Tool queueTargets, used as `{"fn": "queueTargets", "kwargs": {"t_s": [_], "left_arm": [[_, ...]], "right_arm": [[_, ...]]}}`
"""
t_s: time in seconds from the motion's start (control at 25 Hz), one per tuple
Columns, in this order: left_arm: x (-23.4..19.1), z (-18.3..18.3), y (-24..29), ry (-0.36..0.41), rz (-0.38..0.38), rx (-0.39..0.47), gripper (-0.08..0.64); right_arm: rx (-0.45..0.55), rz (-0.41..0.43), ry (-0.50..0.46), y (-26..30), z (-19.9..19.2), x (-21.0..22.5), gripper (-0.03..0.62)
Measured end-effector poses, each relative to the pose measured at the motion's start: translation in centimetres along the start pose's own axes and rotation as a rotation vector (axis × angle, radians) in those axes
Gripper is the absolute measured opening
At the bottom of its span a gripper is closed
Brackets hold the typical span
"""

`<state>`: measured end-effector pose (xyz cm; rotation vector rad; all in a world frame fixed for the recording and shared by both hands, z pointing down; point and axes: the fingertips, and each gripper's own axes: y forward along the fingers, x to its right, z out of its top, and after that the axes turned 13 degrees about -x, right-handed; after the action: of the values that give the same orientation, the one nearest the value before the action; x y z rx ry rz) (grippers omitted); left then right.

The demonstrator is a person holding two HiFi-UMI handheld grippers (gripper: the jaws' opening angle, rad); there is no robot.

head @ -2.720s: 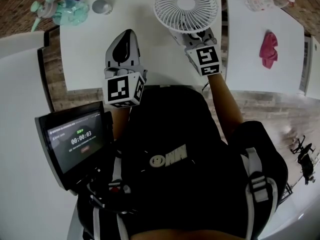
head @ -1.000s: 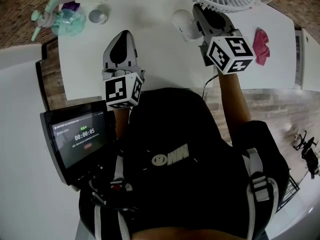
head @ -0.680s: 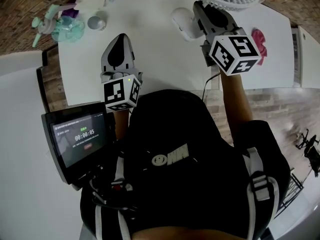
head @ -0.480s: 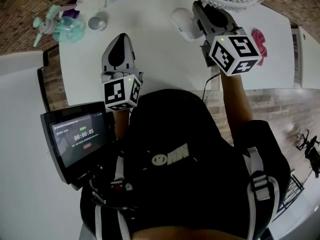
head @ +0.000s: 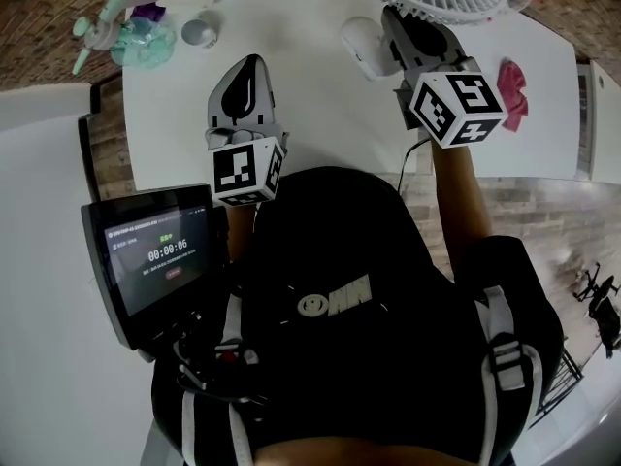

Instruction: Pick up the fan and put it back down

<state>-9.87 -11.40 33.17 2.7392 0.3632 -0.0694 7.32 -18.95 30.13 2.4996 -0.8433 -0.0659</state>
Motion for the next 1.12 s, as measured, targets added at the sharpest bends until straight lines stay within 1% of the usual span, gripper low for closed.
{"fn": "queueTargets", "kwargs": {"t_s": [0.16, 0.36, 0.52, 0.72, 0.88, 1.12], "left_arm": [[0.1, -0.1, 0.1, -0.001, -0.002, -0.005, -0.003], [0.0, -0.4, 0.3, 0.007, 0.000, -0.019, -0.003], [0.0, -0.6, 0.5, 0.002, 0.002, -0.031, -0.003], [-0.2, -0.7, 1.0, -0.005, 0.000, -0.039, -0.003], [-0.4, -0.9, 1.3, -0.007, 0.003, -0.050, -0.003], [-0.7, -1.2, 1.9, -0.029, 0.010, -0.061, -0.003]], "right_arm": [[-0.002, 0.002, -0.008, 0.5, -0.8, -0.3, 0.044], [0.008, 0.022, 0.009, 1.0, -1.7, -0.5, 0.044], [0.012, 0.017, 0.007, 1.5, -2.6, -0.6, 0.044], [0.004, 0.006, -0.007, 2.5, -4.1, -0.5, 0.044], [0.011, 0.015, -0.010, 3.3, -5.2, -0.8, 0.044], [0.023, 0.017, -0.019, 4.7, -7.9, -0.6, 0.044]]}}
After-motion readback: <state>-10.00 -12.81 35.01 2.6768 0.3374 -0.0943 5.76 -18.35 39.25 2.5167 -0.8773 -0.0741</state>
